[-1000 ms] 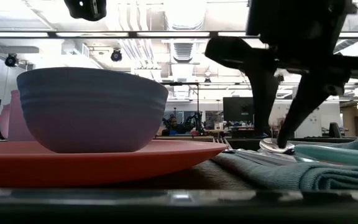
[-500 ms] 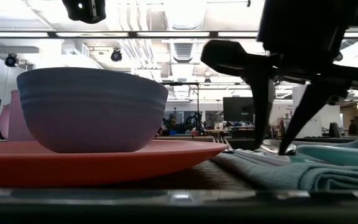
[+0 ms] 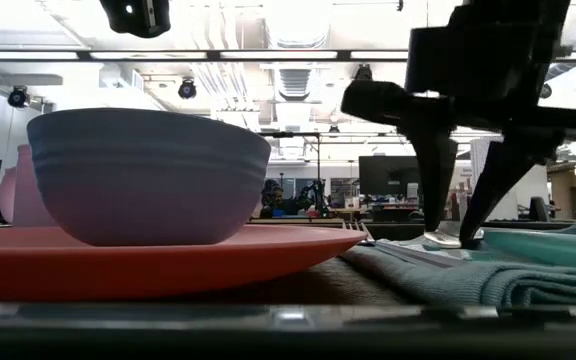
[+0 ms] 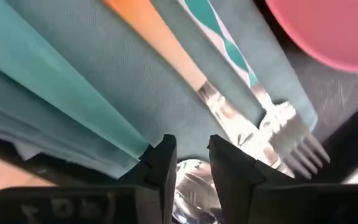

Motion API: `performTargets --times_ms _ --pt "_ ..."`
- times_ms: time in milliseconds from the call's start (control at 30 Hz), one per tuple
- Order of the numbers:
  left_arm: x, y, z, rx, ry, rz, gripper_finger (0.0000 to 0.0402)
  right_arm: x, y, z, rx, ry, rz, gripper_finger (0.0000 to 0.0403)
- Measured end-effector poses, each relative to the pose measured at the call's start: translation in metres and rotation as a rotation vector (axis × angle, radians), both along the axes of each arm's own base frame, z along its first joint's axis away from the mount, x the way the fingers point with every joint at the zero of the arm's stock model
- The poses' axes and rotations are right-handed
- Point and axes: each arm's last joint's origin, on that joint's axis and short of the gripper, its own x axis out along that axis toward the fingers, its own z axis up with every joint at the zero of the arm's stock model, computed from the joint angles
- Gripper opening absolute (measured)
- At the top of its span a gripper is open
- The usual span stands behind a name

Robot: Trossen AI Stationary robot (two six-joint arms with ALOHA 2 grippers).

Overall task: Set up tray
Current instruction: Adjust the green spoon

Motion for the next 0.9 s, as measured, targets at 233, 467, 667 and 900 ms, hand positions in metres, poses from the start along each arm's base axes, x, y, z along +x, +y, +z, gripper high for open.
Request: performTargets --times_ms 233,467,667,900 --pt "0.000 0.000 0.000 0.000 0.000 0.000 0.0066 -0.003 0.006 0.021 0.055 -0.103 -0.098 0.0083" --pt "0.000 0.000 0.000 0.000 0.000 0.001 0.0066 -0.009 0.005 0.030 0.084 -0.105 -0.094 0.0073" --pt "0.000 0.000 0.000 0.000 0.000 0.001 0.0066 -0.020 0.006 0.015 0.143 0.005 -0.069 0.0078" --pt "0.000 0.000 0.000 0.000 0.000 -0.001 0.0066 -0.020 0.011 0.013 0.162 -0.022 -0.056 0.0080"
